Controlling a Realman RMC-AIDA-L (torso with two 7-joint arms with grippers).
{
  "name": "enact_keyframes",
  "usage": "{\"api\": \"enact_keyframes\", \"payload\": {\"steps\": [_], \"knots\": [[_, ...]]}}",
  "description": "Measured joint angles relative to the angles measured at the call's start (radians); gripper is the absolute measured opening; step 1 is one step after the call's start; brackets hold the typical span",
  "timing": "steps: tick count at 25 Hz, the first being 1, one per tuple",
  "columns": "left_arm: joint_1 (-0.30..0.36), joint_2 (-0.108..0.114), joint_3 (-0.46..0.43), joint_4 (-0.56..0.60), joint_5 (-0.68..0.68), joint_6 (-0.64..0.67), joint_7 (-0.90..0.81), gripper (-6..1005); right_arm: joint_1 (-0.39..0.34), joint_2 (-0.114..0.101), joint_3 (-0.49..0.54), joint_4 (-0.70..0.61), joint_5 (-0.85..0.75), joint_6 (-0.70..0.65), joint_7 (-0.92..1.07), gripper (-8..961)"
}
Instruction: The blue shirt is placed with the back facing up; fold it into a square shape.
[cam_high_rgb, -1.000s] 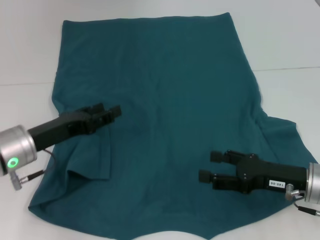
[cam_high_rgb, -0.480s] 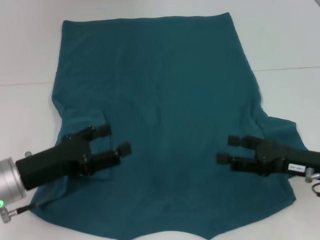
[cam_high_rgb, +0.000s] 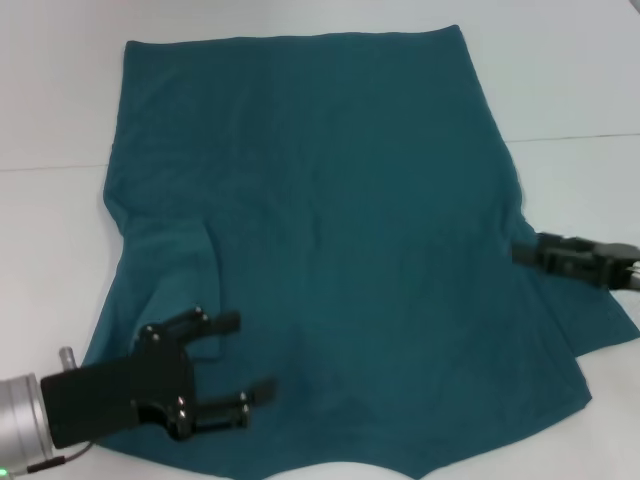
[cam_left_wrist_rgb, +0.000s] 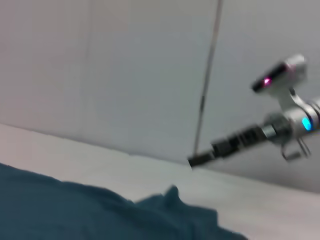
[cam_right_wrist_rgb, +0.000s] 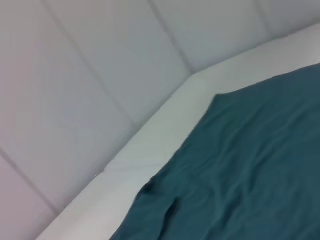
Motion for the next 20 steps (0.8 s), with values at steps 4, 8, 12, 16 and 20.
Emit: {"api": "enact_keyframes", "payload": {"steps": [4,8,12,16,20], "knots": [[-0.011,0.002,0.003,0.001,0.042,-0.002,0.006,907,-0.021,-0.006,0.017,-0.058,-0.007,0.024,0.092,941],[-0.015,0.003,0.003,0.001,0.052,-0.007,0.003,907,-0.039,-0.02,0.018,-0.109,-0.048,0.072,0.185,941],[-0.017,0.003,-0.002,-0.001,0.052,-0.008,-0.009,907,-0.036,-0.035,0.019,-0.146,-0.142,0.134,0.29,941],[-0.035,0.007,0.0,0.0,0.056,-0.043,-0.07,908,-0.019,-0.035,0.018,-0.174,-0.213,0.198,0.36,941],[-0.053,0.008,0.002,0.0,0.081,-0.062,-0.107,908,0.023,-0.035,0.009,-0.177,-0.304,0.272,0.413,941]]}}
